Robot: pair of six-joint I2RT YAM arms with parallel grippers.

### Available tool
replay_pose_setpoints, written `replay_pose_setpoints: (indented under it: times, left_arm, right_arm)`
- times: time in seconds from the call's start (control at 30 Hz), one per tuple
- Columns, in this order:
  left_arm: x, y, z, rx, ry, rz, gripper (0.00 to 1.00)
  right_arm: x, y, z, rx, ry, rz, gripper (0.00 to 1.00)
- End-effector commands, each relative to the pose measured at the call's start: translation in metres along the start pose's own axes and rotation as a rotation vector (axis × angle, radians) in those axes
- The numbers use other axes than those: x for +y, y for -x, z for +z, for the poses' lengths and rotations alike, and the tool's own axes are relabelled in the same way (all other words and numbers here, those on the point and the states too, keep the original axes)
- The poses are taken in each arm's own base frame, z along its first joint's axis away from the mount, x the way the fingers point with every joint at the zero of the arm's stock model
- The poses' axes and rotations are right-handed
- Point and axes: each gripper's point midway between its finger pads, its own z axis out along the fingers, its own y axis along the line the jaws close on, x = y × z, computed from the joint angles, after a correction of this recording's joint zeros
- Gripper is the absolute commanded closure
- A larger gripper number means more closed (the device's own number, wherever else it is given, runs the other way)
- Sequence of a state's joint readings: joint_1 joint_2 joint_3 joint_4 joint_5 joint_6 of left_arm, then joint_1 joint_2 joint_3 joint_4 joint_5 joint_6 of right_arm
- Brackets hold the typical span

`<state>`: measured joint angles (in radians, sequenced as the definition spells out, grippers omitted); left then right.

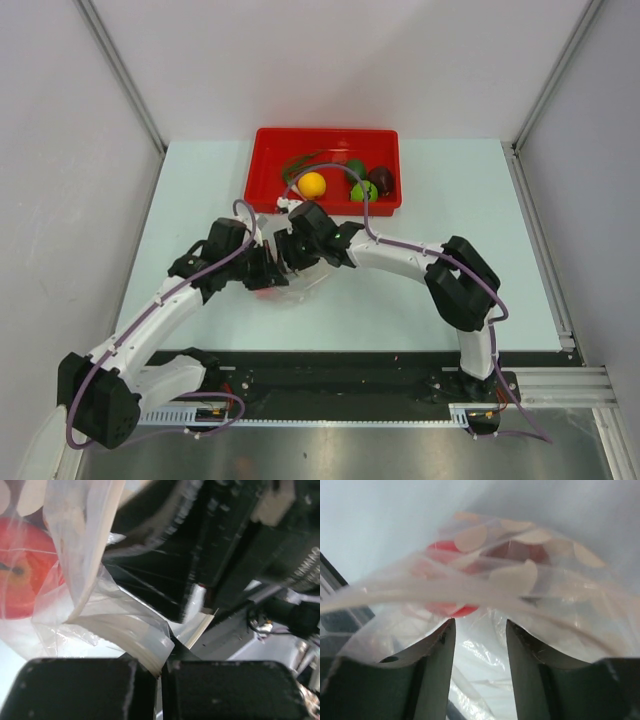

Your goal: Open the zip-top bag and remove the fake food

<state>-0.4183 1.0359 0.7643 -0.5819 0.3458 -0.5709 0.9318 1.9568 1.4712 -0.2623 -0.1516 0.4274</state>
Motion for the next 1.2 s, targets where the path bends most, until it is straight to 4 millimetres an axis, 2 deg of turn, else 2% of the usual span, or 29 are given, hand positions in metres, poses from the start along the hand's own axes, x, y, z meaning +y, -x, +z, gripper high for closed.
replay_pose_setpoints:
  times: [0.0,0.13,0.17,0.3,0.37,0.53,0.6,0.67,0.73,0.77,0.87,1.07,1.17]
  left_arm:
    - [-0.036,0.004,-0.010,0.017,-0.171,-0.006,1.00]
    - [-0.053,0.001,-0.013,0.068,-0.254,-0.015,1.00]
    - [-0.056,0.000,-0.015,0.077,-0.266,-0.016,1.00]
    - [-0.060,-0.004,-0.014,0.099,-0.296,-0.040,1.00]
    - [-0.054,-0.009,-0.009,0.121,-0.282,-0.057,1.00]
    - [-0.046,-0.015,-0.001,0.145,-0.257,-0.089,1.00]
    - [-0.041,-0.015,0.003,0.143,-0.234,-0.089,1.00]
    - [-0.036,-0.016,0.006,0.145,-0.216,-0.093,1.00]
    - [-0.033,-0.018,0.010,0.154,-0.203,-0.102,1.00]
    - [-0.031,-0.020,0.011,0.157,-0.199,-0.106,1.00]
    - [-0.025,-0.022,0.014,0.154,-0.179,-0.107,1.00]
    - [-0.019,-0.024,0.017,0.156,-0.152,-0.107,1.00]
    - [-0.019,-0.022,0.017,0.146,-0.147,-0.102,1.00]
  right_arm:
    - [0.000,0.018,0.000,-0.069,-0.009,0.036,0.46]
    - [0.001,0.019,-0.016,-0.063,-0.035,0.079,0.35]
    - [0.001,0.019,-0.023,-0.061,-0.045,0.086,0.30]
    - [-0.002,0.016,-0.033,-0.048,-0.077,0.109,0.23]
    - [-0.005,0.012,-0.030,-0.037,-0.091,0.135,0.21]
    - [-0.003,0.011,-0.008,-0.044,-0.068,0.207,0.20]
    - [-0.001,0.013,0.003,-0.069,-0.063,0.225,0.24]
    - [-0.011,0.010,0.018,-0.085,-0.104,0.224,0.28]
    - [-0.016,0.003,0.030,-0.080,-0.114,0.211,0.27]
    - [-0.014,0.008,0.035,-0.102,-0.100,0.201,0.26]
    - [-0.025,0.006,0.049,-0.131,-0.142,0.185,0.25]
    - [-0.039,0.003,0.069,-0.143,-0.172,0.137,0.16]
    - [-0.037,-0.001,0.078,-0.104,-0.133,0.129,0.27]
